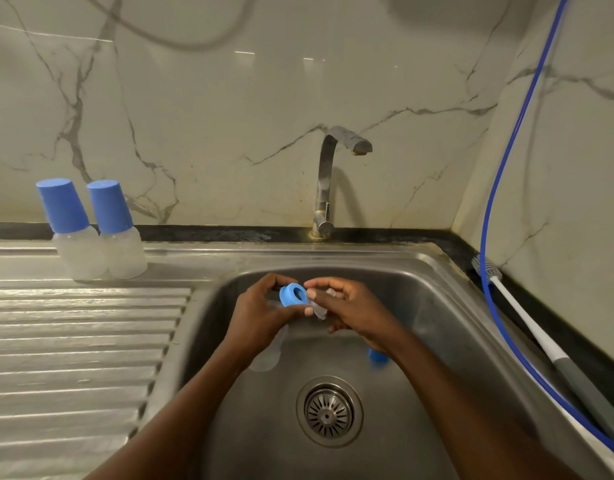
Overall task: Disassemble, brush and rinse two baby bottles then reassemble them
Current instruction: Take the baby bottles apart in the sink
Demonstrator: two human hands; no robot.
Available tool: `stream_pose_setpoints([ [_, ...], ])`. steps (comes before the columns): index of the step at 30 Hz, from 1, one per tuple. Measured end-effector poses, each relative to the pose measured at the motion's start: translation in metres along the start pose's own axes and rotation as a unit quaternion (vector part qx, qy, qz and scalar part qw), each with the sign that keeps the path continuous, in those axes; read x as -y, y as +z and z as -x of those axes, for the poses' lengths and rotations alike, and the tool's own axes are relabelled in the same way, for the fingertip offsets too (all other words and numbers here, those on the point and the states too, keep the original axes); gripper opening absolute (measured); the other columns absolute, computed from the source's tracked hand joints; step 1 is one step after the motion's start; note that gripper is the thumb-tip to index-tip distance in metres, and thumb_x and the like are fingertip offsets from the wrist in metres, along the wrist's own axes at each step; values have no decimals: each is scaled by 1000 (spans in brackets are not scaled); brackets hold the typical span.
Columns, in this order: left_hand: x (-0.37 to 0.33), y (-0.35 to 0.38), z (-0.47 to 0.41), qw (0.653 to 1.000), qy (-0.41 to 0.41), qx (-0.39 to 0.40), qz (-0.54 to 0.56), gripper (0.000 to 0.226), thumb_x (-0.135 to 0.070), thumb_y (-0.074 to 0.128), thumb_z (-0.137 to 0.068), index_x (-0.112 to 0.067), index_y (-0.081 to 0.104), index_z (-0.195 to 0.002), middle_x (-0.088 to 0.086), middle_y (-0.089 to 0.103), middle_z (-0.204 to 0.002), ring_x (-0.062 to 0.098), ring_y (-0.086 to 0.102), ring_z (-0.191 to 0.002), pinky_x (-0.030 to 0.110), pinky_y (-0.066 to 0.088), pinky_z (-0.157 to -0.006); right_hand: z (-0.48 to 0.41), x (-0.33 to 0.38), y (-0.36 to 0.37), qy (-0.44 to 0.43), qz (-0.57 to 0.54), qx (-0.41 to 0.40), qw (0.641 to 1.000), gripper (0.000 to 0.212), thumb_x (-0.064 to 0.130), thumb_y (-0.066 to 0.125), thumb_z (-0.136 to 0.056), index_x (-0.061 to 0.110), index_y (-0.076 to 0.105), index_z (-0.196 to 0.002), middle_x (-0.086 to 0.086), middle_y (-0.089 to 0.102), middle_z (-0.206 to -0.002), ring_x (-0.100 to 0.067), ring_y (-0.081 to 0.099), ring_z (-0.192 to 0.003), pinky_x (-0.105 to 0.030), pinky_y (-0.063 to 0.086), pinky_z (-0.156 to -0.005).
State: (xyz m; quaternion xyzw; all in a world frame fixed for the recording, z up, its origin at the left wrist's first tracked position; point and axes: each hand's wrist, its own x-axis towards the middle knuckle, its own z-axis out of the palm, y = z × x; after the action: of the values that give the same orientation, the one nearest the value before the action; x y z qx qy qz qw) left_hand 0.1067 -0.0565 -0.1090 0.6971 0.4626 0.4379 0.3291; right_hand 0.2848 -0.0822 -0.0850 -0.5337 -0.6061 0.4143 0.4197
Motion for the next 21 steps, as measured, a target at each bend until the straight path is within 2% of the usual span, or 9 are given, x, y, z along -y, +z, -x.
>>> stream_pose_setpoints([
  [5, -2, -2, -1, 996, 39, 20, -71, 45, -25, 88, -67, -27, 59, -101, -17, 61, -93, -3, 59, -87, 2, 44, -70, -2, 10, 7, -1, 121, 17, 992, 39, 37, 72, -84, 18, 69, -118, 6, 71, -81, -8, 67, -70, -20, 55, -58],
  [8, -2, -3, -2, 993, 49, 26, -104, 44, -27, 87, -69, -25, 58, -102, -15, 61, -95, -3, 58, -84, 2, 42, -65, -5, 17, 7, 5, 174, 31, 984, 42, 38, 71, -86, 16, 66, -122, 6, 70, -76, -6, 67, -62, -16, 51, -52],
  [11, -2, -1, -2, 991, 53, 39, -121, 44, -30, 85, -70, -29, 55, -102, -17, 57, -95, 0, 59, -86, 6, 41, -67, -5, 18, 9, 10, 205, 58, 977, 43, 35, 67, -89, 16, 62, -128, 6, 69, -74, 1, 65, -57, -12, 45, -48],
  [13, -2, 1, -1, 991, 55, 42, -111, 55, -31, 86, -69, -28, 53, -113, -19, 55, -99, 3, 60, -91, 6, 41, -70, -6, 21, 8, 14, 226, 63, 972, 40, 36, 65, -91, 18, 61, -126, 7, 67, -76, 4, 62, -53, -11, 44, -46],
  [14, -1, 2, -1, 992, 56, 40, -105, 68, -32, 87, -68, -27, 49, -124, -17, 54, -104, 3, 58, -94, 7, 41, -74, -9, 22, 6, 17, 244, 62, 968, 40, 38, 65, -90, 19, 61, -125, 6, 67, -79, 4, 61, -52, -11, 44, -47],
  [15, -1, 3, 0, 993, 57, 37, -99, 82, -33, 88, -66, -27, 43, -134, -14, 53, -110, 5, 56, -100, 12, 43, -79, -15, 21, 2, 18, 277, 59, 959, 40, 39, 66, -89, 21, 60, -124, 4, 68, -86, 3, 60, -55, -13, 45, -51],
  [17, 1, 4, -1, 993, 54, 19, -105, 100, -35, 90, -63, -29, 32, -144, -5, 55, -123, 13, 53, -114, 25, 45, -91, -29, 14, -8, 28, 381, 50, 923, 40, 40, 71, -85, 22, 61, -118, 1, 67, -105, -3, 60, -78, -21, 50, -69],
  [19, 2, 4, -1, 992, 44, -1, -114, 102, -37, 90, -63, -30, 30, -146, 0, 54, -133, 17, 50, -123, 29, 44, -95, -41, 1, -15, 66, 474, 63, 876, 40, 35, 76, -80, 18, 63, -113, -3, 65, -113, -14, 60, -94, -31, 52, -82],
  [21, 3, 5, -1, 992, 49, -14, -117, 100, -39, 89, -64, -30, 31, -145, 0, 55, -133, 17, 52, -122, 29, 45, -94, -46, -14, -15, 108, 553, 102, 820, 43, 30, 79, -78, 14, 65, -114, -9, 64, -117, -21, 63, -100, -33, 52, -84],
])
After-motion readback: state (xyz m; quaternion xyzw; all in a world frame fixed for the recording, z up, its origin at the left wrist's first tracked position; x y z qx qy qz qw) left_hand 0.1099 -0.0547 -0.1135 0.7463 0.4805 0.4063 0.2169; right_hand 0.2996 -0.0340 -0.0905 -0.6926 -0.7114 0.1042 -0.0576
